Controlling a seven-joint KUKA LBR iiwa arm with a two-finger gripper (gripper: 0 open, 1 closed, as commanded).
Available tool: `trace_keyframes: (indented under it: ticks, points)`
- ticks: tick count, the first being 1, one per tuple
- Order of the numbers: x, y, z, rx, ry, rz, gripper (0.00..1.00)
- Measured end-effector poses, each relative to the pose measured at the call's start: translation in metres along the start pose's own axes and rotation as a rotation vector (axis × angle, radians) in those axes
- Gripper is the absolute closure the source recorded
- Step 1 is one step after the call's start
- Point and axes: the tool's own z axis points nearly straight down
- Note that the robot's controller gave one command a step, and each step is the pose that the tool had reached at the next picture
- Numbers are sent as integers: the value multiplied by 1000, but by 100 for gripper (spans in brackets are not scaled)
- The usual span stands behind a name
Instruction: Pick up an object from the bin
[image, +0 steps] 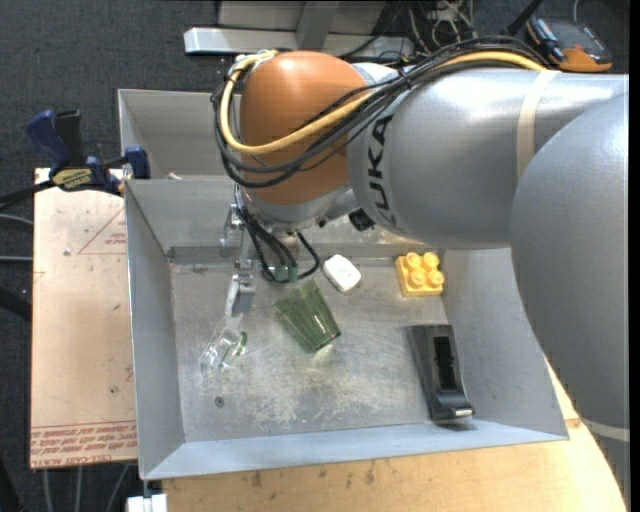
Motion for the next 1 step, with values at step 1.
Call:
trace_keyframes:
  ticks: [1]
  points:
    - [-1,0,-1,-1,-3,1,0]
